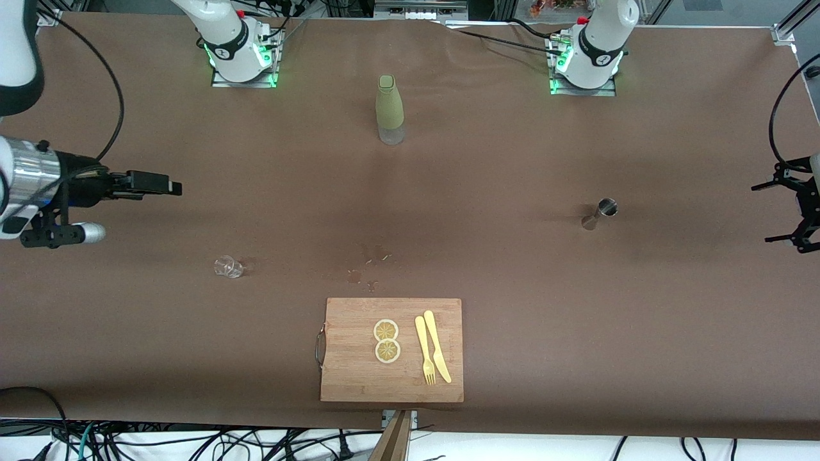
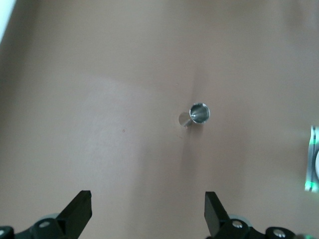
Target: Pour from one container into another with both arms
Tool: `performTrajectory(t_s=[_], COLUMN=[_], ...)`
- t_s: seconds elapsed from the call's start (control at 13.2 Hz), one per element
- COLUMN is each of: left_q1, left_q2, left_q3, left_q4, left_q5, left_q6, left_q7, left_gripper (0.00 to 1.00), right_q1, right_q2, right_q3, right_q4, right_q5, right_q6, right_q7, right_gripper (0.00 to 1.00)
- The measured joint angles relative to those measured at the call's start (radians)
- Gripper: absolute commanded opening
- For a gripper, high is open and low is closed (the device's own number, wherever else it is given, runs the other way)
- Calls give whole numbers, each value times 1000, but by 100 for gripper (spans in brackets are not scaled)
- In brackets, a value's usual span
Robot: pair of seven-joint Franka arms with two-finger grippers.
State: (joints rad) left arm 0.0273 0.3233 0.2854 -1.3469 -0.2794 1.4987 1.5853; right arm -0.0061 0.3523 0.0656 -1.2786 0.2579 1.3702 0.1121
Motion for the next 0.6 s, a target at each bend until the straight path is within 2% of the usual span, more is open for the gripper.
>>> performTrajectory(t_s=[0.15, 0.3, 0.45, 0.6], left_q1=[-43, -66, -78, -103], left_q2=[-45, -97, -150, -189], left_q3=[-12, -67, -124, -138], left_q4=[-2, -12, -38, -76], left_q5=[82, 171, 214, 219], left_q6=[1, 0, -5, -15], left_q7=[-235, -482, -712, -933], left_gripper=[100, 100, 100, 100], right_q1=[27, 27, 24, 20], right_q2=[-26, -58, -79, -97], right_q3=[0, -7, -36, -60], right_q4=[-29, -67, -86, -88], right_q5=[-105, -194, -230, -237], right_q6=[-8, -6, 22, 45], right_q7=[32, -21, -114, -153], right_gripper=[100, 100, 100, 100])
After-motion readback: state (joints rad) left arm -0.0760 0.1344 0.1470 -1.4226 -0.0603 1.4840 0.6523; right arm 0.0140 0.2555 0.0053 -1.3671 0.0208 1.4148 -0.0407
